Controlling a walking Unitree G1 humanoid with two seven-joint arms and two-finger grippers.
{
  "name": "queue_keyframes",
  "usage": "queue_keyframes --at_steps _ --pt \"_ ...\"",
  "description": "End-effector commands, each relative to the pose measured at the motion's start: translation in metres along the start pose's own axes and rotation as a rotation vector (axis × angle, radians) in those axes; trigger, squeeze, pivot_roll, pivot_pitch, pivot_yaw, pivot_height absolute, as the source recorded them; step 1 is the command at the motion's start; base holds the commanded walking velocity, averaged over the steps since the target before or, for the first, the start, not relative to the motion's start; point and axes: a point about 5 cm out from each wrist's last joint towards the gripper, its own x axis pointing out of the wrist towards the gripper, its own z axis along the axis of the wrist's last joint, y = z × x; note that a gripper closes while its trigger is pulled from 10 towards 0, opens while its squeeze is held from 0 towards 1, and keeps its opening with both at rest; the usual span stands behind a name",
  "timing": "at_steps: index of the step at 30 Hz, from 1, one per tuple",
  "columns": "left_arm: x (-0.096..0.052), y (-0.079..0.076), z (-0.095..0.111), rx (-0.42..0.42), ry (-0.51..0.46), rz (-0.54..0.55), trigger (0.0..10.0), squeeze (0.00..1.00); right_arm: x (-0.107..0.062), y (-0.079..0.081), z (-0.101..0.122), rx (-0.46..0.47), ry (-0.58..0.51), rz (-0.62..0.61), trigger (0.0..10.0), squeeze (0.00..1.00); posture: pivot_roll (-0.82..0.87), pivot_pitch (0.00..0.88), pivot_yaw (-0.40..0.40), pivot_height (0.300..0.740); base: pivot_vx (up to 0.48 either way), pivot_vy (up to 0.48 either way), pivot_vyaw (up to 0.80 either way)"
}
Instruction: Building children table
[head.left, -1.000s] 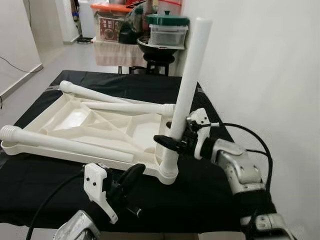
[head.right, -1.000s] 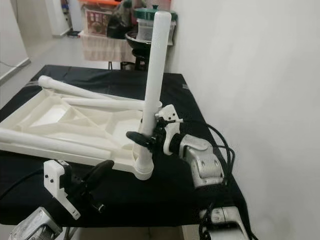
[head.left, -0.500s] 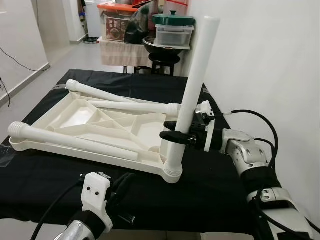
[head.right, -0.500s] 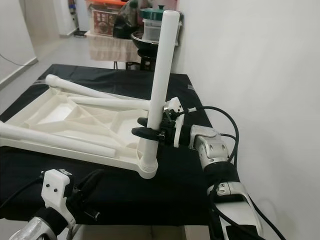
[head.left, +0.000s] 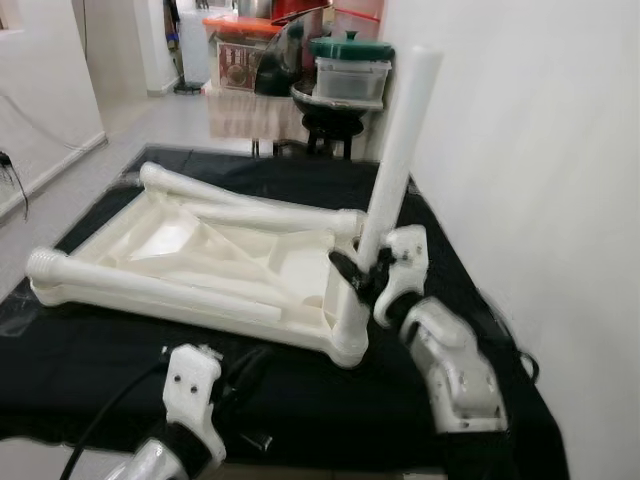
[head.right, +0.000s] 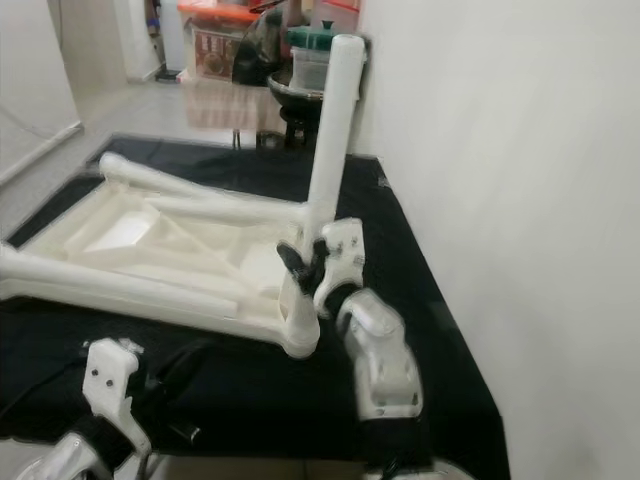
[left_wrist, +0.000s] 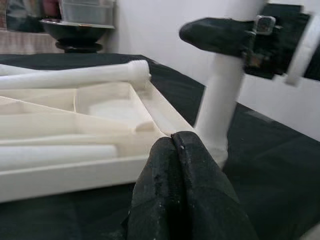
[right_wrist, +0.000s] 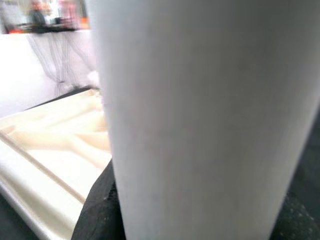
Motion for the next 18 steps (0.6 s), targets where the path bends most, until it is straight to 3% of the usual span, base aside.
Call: queue_keyframes --at_steps 1,4,5,8,9,10,11,14,15,17,18 --pt "0.001 0.001 -0.004 -0.020 0.006 -0.019 10.0 0.00 -0.002 -0.008 -0.030 -0.005 0.178 -0.022 0.0 0.00 0.03 0.000 -0.096 0.740 0.000 0.000 0.00" --pt "0.002 0.001 -0.004 -0.024 0.004 -0.024 10.0 0.00 0.000 -0.012 -0.030 0.003 0.185 -0.034 0.0 0.00 0.02 0.000 -0.096 0.740 0.000 0.000 0.00" --pt "0.001 0.001 -0.004 -0.022 0.003 -0.020 10.0 0.00 -0.002 -0.013 -0.030 -0.008 0.208 -0.066 10.0 0.00 0.03 0.000 -0.099 0.740 0.000 0.000 0.00" --pt "0.001 0.001 -0.005 -0.019 0.000 -0.015 10.0 0.00 -0.004 -0.012 -0.030 -0.012 0.221 -0.081 10.0 0.00 0.03 0.000 -0.099 0.740 0.000 0.000 0.00" --pt "0.002 0.000 -0.005 -0.021 -0.001 -0.015 10.0 0.00 -0.006 -0.008 -0.028 0.019 0.211 -0.064 10.0 0.66 0.03 0.000 -0.099 0.740 0.000 0.000 0.00" --pt "0.002 0.000 -0.005 -0.021 -0.001 -0.015 10.0 0.00 -0.006 -0.008 -0.028 0.019 0.211 -0.064 10.0 0.66 0.03 0.000 -0.099 0.740 0.000 0.000 0.00" --pt "0.002 0.000 -0.006 -0.026 -0.002 -0.018 10.0 0.00 -0.006 -0.005 -0.025 0.053 0.189 -0.027 10.0 1.00 0.02 0.000 -0.098 0.740 0.000 0.000 0.00" --pt "0.002 0.000 -0.007 -0.035 -0.003 -0.024 10.0 0.00 -0.004 0.002 -0.016 0.122 0.136 0.065 10.0 1.00 0.02 0.000 -0.097 0.740 0.000 0.000 0.00" --pt "0.002 0.000 -0.008 -0.040 -0.002 -0.029 10.0 0.00 -0.002 0.003 -0.008 0.160 0.079 0.168 10.0 0.84 0.03 0.000 -0.101 0.740 0.000 0.000 0.00" --pt "0.003 0.000 -0.008 -0.043 -0.002 -0.032 10.0 0.00 -0.002 0.003 -0.002 0.181 0.039 0.237 10.0 0.84 0.03 0.000 -0.101 0.740 0.000 0.000 0.00" --pt "0.004 -0.001 -0.008 -0.047 -0.003 -0.036 10.0 0.00 -0.002 -0.004 0.002 0.169 0.012 0.341 10.0 0.00 0.03 0.000 -0.100 0.740 0.000 0.000 0.00"
